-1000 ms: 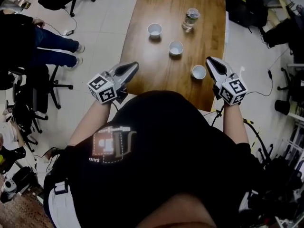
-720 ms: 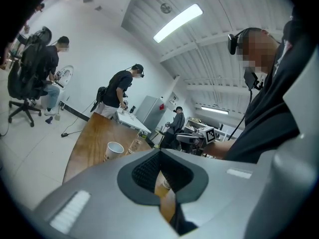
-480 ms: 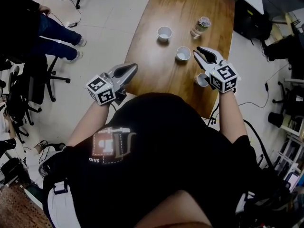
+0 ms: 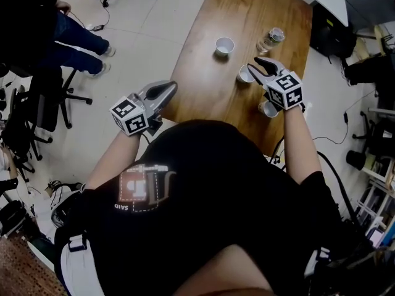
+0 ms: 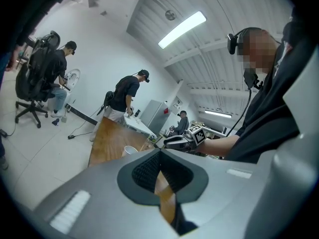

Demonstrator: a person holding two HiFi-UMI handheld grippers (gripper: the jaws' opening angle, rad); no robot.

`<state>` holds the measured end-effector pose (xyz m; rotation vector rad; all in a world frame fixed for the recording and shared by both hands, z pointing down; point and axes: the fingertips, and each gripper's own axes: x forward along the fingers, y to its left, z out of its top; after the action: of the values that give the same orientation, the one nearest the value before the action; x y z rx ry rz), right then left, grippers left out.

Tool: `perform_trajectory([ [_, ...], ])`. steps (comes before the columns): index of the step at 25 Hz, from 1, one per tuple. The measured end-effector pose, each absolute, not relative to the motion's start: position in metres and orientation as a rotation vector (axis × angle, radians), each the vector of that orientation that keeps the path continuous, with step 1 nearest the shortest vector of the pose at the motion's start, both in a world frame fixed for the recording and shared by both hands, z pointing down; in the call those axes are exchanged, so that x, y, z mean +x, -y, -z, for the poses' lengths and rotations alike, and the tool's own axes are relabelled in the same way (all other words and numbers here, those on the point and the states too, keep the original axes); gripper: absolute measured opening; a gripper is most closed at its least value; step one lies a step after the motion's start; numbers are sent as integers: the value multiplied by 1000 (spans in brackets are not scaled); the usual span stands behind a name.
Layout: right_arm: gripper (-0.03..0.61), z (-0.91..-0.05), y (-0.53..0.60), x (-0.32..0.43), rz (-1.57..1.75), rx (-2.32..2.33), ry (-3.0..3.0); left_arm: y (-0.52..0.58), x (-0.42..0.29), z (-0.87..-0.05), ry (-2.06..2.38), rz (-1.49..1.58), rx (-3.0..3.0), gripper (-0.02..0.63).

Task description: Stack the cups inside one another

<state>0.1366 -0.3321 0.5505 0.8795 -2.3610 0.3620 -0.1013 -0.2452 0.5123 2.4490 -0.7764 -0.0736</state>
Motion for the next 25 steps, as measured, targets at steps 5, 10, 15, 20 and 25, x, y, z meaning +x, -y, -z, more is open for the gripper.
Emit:
perform_trajectory([
  [5,155,-580,317,134,-362,777,2273,246,-112,-510,803,92,2445,2],
  [10,156,-590,298,165,-361,769,2206,243,-120,-513,826,89,2428,2],
  [15,155,-608,246,231,-390,793,2088,243,-113,-514,809,83,2422,2],
  [20,158,-626,176,251,-263,661,2045,246,-92,-512,749,65,2444,2],
  [25,168,-665,146,244,-155,531,1950,246,-69,-510,687,49,2476,2],
])
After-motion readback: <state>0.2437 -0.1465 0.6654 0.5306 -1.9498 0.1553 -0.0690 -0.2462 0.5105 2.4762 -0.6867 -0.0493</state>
